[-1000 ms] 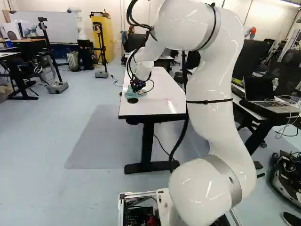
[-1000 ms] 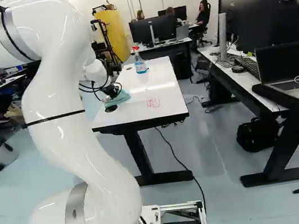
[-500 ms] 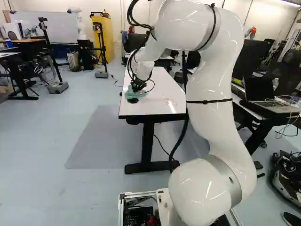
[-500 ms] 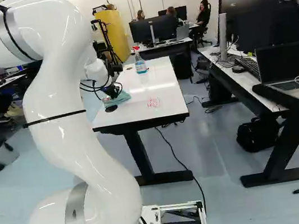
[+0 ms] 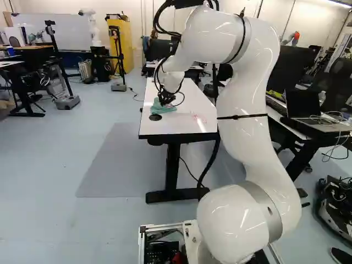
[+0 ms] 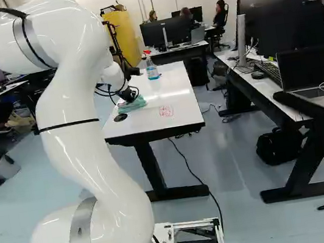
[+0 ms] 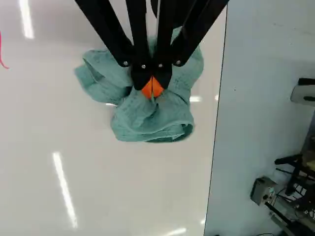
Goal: Clean the table with the green towel
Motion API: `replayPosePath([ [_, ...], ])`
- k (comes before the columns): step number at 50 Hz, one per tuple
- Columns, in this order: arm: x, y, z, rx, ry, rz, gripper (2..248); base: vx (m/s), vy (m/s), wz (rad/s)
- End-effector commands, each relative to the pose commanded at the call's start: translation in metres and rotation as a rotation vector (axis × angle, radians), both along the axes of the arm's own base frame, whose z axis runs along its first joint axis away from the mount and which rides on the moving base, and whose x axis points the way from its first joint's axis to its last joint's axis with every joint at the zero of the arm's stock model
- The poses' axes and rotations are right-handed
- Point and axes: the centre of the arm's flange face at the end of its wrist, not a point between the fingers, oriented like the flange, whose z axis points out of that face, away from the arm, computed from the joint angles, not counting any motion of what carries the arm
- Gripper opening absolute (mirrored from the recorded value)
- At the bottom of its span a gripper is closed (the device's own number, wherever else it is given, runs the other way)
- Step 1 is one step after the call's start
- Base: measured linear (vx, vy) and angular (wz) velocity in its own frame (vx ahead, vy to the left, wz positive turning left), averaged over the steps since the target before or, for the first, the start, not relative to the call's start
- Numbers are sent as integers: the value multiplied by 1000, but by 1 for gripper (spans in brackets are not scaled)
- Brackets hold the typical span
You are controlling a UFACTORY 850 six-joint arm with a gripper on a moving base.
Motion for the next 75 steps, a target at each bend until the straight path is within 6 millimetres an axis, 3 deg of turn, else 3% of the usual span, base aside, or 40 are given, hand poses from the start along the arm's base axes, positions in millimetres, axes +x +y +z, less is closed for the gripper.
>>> replayPosePath([
  [14, 21, 13, -3, 4, -21, 13, 20, 0, 0, 0],
  [34, 21, 47, -3, 6, -28, 60, 20, 0, 0, 0],
  [56, -6, 74, -1, 2, -9, 109, 20, 0, 0, 0],
  [75, -35, 65, 2, -4, 17, 107, 20, 0, 0, 0],
])
